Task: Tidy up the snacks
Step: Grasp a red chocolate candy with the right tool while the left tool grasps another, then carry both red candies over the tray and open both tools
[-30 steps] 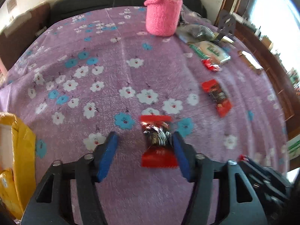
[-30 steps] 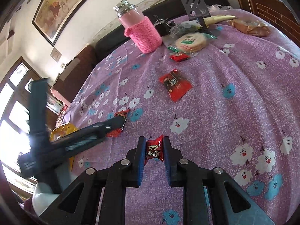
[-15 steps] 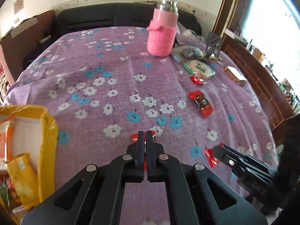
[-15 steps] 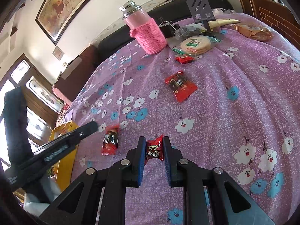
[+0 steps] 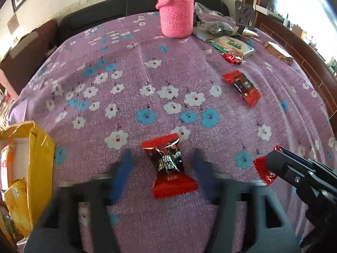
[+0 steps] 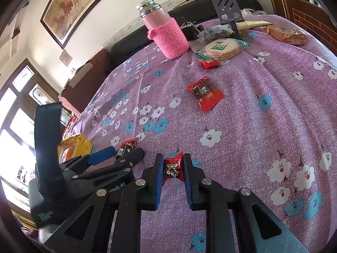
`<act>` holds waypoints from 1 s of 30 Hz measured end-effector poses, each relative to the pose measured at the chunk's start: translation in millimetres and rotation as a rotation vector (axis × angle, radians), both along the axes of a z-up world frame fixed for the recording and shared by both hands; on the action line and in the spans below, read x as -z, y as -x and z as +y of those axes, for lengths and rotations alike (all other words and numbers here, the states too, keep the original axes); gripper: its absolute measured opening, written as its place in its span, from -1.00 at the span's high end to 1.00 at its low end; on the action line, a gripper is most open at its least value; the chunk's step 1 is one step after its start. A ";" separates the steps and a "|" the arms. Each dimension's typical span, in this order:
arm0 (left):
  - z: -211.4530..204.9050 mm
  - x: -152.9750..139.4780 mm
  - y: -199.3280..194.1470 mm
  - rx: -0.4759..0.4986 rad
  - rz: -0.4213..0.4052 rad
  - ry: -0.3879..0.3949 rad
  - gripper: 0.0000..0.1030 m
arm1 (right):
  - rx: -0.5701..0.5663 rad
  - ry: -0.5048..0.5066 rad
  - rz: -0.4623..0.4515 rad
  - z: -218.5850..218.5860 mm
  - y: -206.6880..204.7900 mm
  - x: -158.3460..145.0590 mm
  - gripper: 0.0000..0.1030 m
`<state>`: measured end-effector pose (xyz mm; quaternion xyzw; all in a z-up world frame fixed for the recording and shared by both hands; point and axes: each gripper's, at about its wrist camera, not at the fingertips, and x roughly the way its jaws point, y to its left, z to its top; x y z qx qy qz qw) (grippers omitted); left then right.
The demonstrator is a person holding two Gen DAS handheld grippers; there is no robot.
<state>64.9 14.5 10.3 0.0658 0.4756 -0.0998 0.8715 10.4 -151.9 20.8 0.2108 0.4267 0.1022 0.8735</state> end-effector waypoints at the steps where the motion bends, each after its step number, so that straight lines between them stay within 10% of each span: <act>1: 2.4 -2.1 1.0 -0.008 0.004 0.008 0.55 | 0.001 -0.002 0.000 -0.7 -0.1 -0.1 0.63; 14: 70.8 -48.3 45.8 -0.088 -0.046 0.259 0.74 | 0.001 0.024 -0.014 6.3 3.8 -2.1 0.63; 30: 151.3 -86.7 116.6 -0.220 -0.139 0.357 0.74 | -0.055 0.042 -0.031 23.1 8.8 -3.3 0.63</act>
